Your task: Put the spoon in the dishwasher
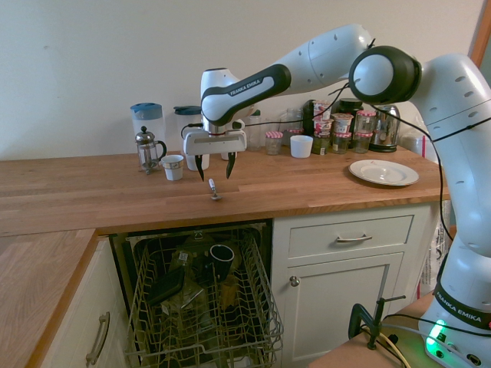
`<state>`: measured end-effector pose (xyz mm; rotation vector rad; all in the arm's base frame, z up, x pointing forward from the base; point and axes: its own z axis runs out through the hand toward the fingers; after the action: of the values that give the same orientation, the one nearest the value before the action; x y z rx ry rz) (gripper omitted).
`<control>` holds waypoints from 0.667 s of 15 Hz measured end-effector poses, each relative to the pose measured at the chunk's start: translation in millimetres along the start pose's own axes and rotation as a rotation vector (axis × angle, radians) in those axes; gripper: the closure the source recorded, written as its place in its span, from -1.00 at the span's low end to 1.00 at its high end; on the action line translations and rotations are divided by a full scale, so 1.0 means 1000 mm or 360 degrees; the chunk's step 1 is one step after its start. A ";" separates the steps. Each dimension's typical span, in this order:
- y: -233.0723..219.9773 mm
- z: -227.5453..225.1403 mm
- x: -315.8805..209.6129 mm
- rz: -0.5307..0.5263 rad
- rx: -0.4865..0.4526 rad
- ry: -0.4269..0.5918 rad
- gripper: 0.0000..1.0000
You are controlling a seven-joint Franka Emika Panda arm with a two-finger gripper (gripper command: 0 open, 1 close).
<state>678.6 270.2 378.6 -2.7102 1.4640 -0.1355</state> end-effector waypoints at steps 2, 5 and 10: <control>-0.005 0.012 0.002 0.0019 -0.0027 -0.0026 -1.00; -0.005 0.020 0.003 0.0034 -0.0050 -0.0046 -1.00; -0.003 0.024 0.002 0.0045 -0.0075 -0.0080 -1.00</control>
<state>684.7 270.4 354.6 -2.7068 1.5099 -0.0316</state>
